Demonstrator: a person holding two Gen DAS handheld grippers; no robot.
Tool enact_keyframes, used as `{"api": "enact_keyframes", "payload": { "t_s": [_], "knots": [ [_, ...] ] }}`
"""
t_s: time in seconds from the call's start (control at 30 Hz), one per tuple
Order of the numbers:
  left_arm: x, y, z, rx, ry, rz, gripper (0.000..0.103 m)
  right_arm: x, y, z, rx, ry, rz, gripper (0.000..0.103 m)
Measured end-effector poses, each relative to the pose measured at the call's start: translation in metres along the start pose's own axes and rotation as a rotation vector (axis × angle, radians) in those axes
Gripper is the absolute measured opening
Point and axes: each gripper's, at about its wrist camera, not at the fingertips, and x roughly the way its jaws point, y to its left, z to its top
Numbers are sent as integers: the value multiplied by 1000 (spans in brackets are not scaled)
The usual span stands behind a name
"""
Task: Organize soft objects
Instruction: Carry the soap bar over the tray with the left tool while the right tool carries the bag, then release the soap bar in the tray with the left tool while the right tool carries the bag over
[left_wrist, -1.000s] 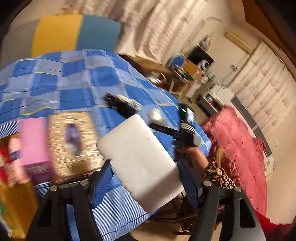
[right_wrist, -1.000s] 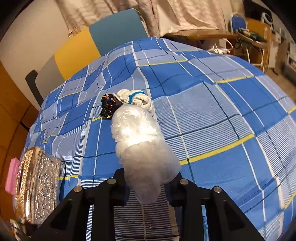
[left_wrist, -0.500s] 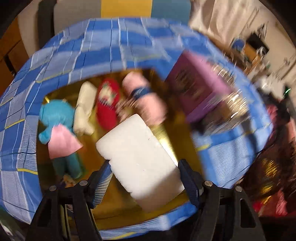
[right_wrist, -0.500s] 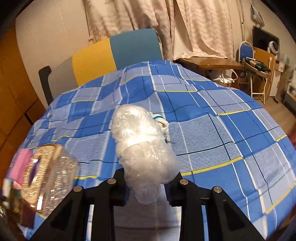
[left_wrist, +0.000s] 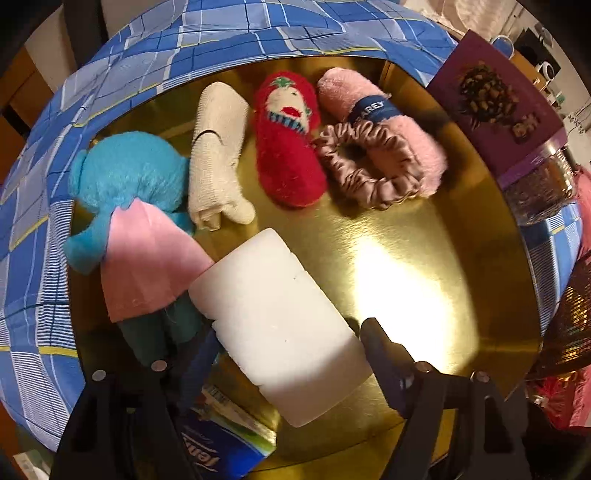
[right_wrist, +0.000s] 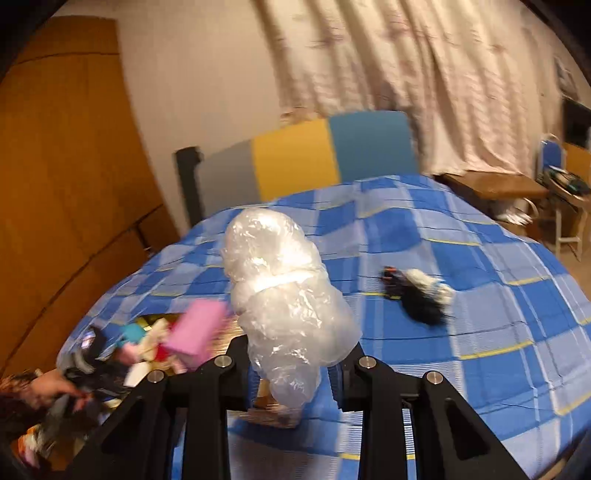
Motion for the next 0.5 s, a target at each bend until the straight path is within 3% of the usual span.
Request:
{"api": "enact_keyframes", "payload": {
  "t_s": [0.23,0.33,0.5],
  "knots": [
    [-23,10,-15,-79,-62,-141,83,35,72,-18,-44,81,154,30],
    [-30,18,-19,-111,-101,-129,83,55,98,-32,-64,134,209,30],
    [-30,15,-21,-71,-119,-70,84,86,137,-54,-96,225,282,30]
  ]
}}
